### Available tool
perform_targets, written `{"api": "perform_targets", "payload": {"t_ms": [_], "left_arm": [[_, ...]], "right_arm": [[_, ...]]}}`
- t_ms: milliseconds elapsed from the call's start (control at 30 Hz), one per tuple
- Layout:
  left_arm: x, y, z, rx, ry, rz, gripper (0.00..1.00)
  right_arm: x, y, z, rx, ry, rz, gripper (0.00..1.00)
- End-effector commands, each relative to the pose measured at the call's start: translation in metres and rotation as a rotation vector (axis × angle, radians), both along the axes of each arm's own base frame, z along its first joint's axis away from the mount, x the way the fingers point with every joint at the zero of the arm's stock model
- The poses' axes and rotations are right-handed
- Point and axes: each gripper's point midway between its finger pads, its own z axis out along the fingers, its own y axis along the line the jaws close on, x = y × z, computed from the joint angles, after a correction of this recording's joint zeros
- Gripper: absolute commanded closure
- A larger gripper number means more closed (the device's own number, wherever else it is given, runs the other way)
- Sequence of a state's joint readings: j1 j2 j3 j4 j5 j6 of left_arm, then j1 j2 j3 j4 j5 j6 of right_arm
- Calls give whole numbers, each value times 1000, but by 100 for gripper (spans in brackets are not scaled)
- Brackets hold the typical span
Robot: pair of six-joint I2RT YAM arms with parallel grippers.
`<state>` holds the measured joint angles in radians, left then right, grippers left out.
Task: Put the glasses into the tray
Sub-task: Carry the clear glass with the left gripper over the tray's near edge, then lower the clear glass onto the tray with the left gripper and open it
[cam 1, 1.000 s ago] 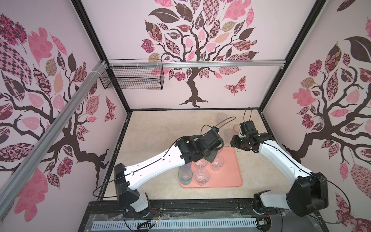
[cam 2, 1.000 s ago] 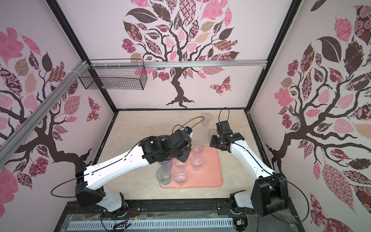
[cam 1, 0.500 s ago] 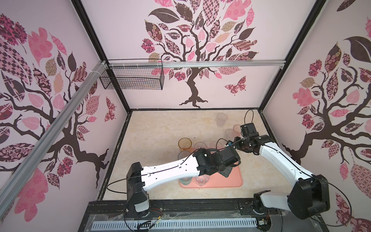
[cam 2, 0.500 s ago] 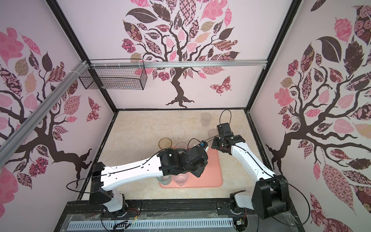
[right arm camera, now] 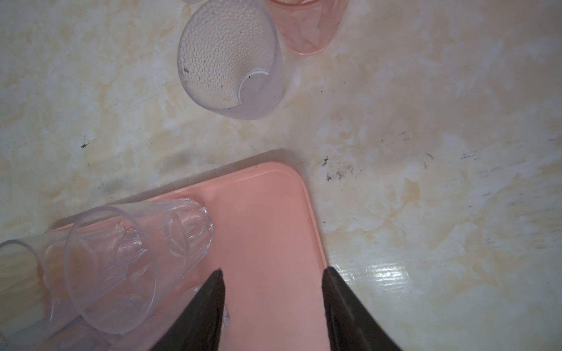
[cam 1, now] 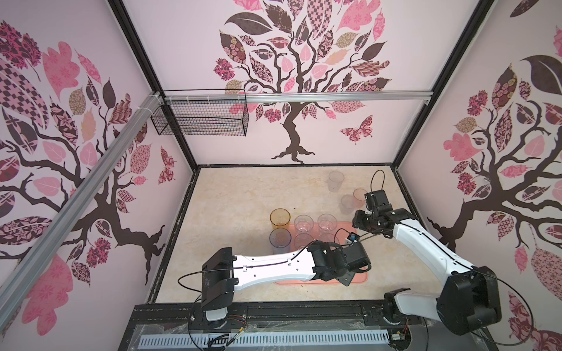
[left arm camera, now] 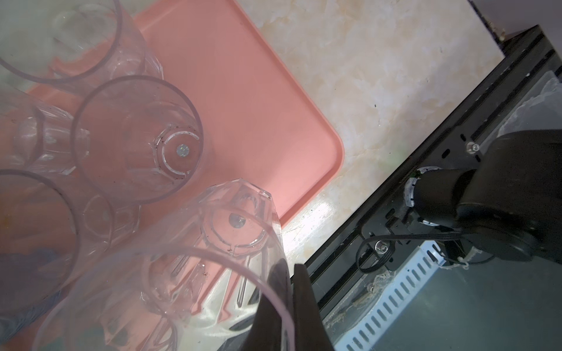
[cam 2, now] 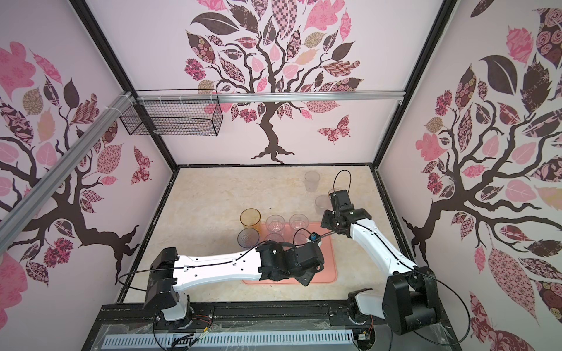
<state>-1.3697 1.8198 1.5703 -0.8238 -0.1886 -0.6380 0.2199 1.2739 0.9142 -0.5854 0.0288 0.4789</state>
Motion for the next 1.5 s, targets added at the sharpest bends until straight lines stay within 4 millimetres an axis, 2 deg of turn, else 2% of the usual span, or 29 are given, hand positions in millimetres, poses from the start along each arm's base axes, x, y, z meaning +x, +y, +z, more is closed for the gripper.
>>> {"api": "perform_targets", "payload": {"t_ms": [0, 333, 533, 767, 900, 967, 1167, 1267, 1467], "left_arm": [[-1, -4, -20, 22, 6, -4, 100], [0, 0, -49, 116, 3, -34, 100], [-9, 3, -63, 139, 47, -68, 100], [-9, 6, -67, 169, 37, -84, 98], [-6, 2, -59, 158, 16, -94, 85], [-3, 1, -55, 154, 1, -97, 81], [-1, 2, -48, 152, -16, -99, 77], [1, -2, -29, 121, -44, -121, 76], [22, 3, 31, 38, -199, -113, 71]], "right_arm": [[-2, -2, 9, 11, -29, -10, 45], [-3, 2, 3, 34, -19, -5, 46], [-5, 2, 0, 40, -13, -5, 46], [-6, 4, 2, 54, -16, -3, 46], [-6, 5, 0, 56, -8, -2, 47], [-6, 5, -1, 58, -5, -1, 47], [-7, 6, -1, 61, -6, 1, 47], [-6, 6, -3, 63, -2, 2, 47], [-6, 11, -6, 82, 16, 17, 47]]}}
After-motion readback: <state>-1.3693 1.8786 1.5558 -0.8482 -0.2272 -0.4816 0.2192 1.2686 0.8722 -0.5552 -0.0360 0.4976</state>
